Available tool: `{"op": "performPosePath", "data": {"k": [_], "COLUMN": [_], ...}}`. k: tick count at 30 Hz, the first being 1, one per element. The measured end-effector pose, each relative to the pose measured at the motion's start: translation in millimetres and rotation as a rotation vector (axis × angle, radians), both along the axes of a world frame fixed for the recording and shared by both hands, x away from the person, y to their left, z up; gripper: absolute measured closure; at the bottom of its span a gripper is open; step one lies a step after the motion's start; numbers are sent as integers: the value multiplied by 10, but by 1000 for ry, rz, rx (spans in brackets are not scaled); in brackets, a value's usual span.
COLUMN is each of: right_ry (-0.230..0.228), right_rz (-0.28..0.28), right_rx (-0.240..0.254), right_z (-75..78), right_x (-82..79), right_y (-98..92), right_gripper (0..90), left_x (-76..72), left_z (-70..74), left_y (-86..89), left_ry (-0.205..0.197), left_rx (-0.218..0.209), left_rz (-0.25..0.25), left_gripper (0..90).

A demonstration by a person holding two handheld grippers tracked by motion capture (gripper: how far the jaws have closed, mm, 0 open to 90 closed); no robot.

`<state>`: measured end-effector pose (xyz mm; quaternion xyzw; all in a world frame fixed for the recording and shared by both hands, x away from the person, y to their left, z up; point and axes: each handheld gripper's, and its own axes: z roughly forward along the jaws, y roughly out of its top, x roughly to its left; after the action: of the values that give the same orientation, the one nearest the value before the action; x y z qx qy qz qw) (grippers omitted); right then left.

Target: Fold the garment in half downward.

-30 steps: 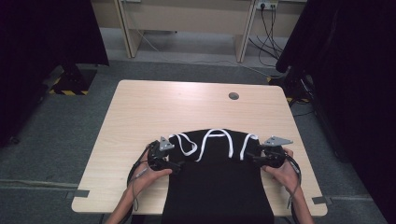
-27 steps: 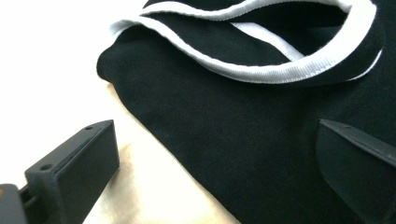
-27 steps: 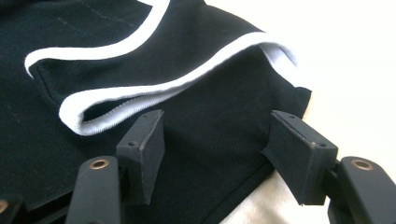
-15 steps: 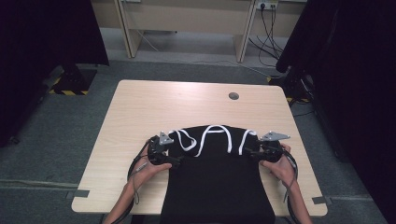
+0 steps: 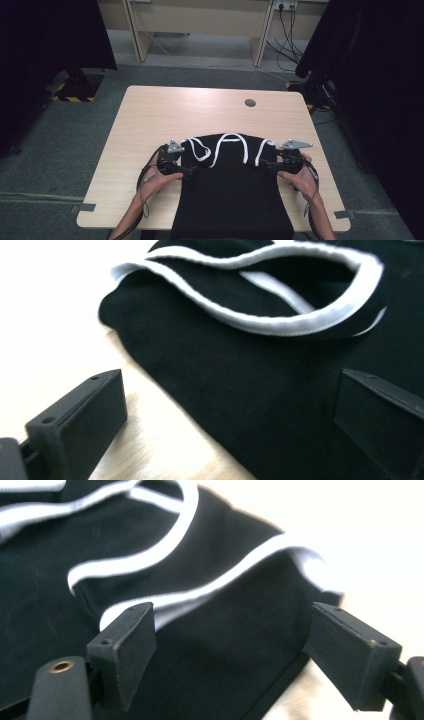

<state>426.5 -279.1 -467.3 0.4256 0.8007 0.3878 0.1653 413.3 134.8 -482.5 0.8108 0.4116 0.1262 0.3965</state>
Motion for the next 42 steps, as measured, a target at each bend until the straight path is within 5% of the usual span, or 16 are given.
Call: {"op": "performPosePath", "data": {"k": [4,9,27,30,33,35,38,39,40,42], "right_ry": [-22,4,71,69,60,41,37,38,48,56], "right_rz": [-23,-29,-26,-6,10,39,55,68,80,91], "right_rx": [-1,13,-83,-106,-109,-92,-74,-66,-40,-28], "right_z": [96,154,-15,-64,-57,-48,-48,-47,-52,-53], "right_x": [50,227,723,752,738,699,657,646,630,622], "right_y": [-37,-3,208,246,249,249,258,259,259,265], "right_gripper": [173,172,165,165,255,473,590,656,748,788], "left_x": [61,214,746,772,726,679,639,627,599,573], "left_z": [50,123,55,39,39,47,46,46,37,28], "left_y": [18,-35,-327,-368,-395,-393,-385,-381,-370,-371], "left_ry": [-3,4,56,32,-23,-39,-49,-49,-50,-47], "left_rx": [-46,-55,28,59,98,78,64,54,34,15], "left_rz": [10,42,99,95,77,55,36,33,32,30], "left_gripper": [15,15,23,28,171,314,535,535,650,723]}}
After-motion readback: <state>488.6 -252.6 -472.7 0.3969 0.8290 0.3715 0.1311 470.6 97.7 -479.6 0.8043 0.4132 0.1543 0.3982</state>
